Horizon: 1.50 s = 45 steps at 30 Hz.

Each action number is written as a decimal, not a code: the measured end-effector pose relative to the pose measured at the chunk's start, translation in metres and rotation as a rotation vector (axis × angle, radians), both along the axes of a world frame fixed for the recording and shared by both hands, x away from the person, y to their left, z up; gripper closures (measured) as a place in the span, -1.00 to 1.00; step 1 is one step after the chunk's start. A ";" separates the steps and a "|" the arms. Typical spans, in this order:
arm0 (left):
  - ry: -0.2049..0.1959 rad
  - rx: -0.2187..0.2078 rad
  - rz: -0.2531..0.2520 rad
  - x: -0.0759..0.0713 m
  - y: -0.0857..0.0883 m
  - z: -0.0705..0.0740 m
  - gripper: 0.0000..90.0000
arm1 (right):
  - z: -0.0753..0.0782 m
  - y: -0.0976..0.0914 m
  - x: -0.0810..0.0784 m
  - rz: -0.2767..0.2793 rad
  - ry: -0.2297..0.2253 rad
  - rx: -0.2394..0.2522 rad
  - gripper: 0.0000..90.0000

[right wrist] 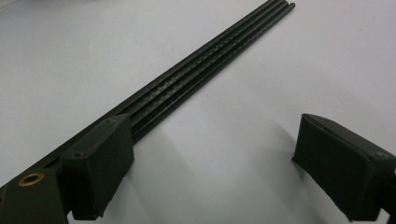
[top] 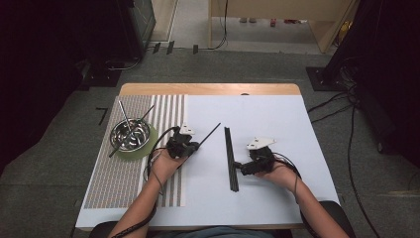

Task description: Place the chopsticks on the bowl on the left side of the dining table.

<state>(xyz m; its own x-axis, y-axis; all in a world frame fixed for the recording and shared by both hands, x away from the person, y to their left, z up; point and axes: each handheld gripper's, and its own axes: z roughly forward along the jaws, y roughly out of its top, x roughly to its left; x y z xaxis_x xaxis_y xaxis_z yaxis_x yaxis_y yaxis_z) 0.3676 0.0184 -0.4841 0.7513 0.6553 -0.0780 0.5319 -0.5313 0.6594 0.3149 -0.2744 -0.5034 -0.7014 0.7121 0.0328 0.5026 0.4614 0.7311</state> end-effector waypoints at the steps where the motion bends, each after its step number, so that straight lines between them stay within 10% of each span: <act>1: 0.000 0.000 0.000 0.000 0.000 0.000 0.91 | 0.000 0.000 0.000 0.000 0.000 0.000 -0.75; 13: -0.005 0.065 -0.039 0.002 0.002 0.005 0.93 | 0.000 0.000 0.000 -0.001 0.002 0.000 -0.75; 45: 0.034 0.002 0.012 0.009 0.018 0.016 0.94 | 0.000 0.000 0.000 -0.001 0.002 0.000 -0.75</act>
<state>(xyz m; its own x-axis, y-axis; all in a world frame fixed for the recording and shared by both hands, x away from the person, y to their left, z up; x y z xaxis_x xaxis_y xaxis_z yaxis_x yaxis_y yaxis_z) 0.3765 0.0364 -0.4676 0.7404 0.6643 -0.1021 0.5601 -0.5258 0.6402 0.3148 -0.2743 -0.5033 -0.7002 0.7131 0.0344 0.5049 0.4605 0.7301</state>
